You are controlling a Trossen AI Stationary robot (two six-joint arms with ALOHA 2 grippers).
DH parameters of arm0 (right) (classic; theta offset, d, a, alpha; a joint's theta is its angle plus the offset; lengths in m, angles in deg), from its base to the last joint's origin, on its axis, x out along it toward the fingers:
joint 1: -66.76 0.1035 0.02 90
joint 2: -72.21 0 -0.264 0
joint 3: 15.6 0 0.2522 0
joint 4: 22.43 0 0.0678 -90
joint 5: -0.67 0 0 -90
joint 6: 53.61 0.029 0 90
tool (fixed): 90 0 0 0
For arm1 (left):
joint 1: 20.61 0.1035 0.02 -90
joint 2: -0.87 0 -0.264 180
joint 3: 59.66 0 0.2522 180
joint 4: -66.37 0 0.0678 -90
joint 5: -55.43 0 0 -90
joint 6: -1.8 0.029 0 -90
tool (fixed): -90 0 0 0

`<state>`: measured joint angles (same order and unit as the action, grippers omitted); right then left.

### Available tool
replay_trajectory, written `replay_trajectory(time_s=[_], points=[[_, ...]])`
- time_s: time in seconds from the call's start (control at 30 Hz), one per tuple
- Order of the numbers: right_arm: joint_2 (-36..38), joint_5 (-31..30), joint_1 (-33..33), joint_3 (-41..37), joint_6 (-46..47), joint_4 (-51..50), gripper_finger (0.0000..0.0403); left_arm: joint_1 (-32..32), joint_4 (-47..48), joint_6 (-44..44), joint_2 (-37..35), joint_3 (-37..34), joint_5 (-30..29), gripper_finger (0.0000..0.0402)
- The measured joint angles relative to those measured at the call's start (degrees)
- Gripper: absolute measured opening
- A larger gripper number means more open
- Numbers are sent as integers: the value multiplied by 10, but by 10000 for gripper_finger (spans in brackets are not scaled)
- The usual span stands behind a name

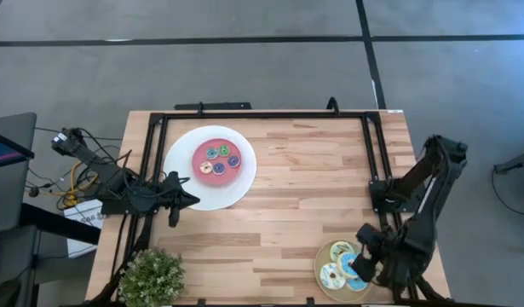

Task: Pick & Place donuts
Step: Return to Home Position

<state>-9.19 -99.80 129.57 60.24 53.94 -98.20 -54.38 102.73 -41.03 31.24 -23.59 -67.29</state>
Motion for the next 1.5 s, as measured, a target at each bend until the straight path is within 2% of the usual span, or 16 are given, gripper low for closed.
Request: replay_trajectory(time_s=[0.17, 0.27, 0.37, 0.47, 0.57, 0.6, 0.67, 0.73, 0.8, 0.87, 1.03, 1.17, 1.37, 1.5], points=[[67, -8, -26, 0, 0, -38, 291, 0, 10, 2, 0, 0, -52, 0], [91, -59, -66, 0, -34, -57, 282, 4, 11, 48, 0, 0, -97, 0], [105, -118, -122, 0, -150, -47, 243, 14, 11, 144, 0, 0, -121, 0], [109, -122, -202, 0, -265, -10, 163, 36, 11, 218, 0, 0, -120, 0], [96, -119, -284, 0, -422, 60, 49, 75, 13, 263, 0, 0, -39, 0], [90, -109, -307, 0, -495, 83, 26, 92, 12, 276, 1, 0, 0, 0], [72, -81, -349, 1, -632, 131, 19, 125, 11, 318, 9, 0, 76, 0], [51, -57, -385, 1, -722, 158, 25, 157, 11, 371, 15, 0, 132, 0], [31, -46, -418, 1, -747, 177, 26, 194, -9, 414, 15, -6, 167, 0], [6, -46, -446, 1, -750, 180, 17, 233, -70, 446, 9, -30, 199, 0], [-42, -19, -498, 0, -794, 234, 5, 323, -218, 475, -65, -130, 295, 0], [-57, 12, -522, 0, -826, 289, 1, 382, -203, 478, -150, -160, 353, 0], [-46, 11, -544, 0, -826, 278, 1, 434, -113, 470, -300, -161, 366, 0], [-30, 10, -552, -5, -827, 256, 1, 437, -114, 417, -297, -160, 376, 0]])
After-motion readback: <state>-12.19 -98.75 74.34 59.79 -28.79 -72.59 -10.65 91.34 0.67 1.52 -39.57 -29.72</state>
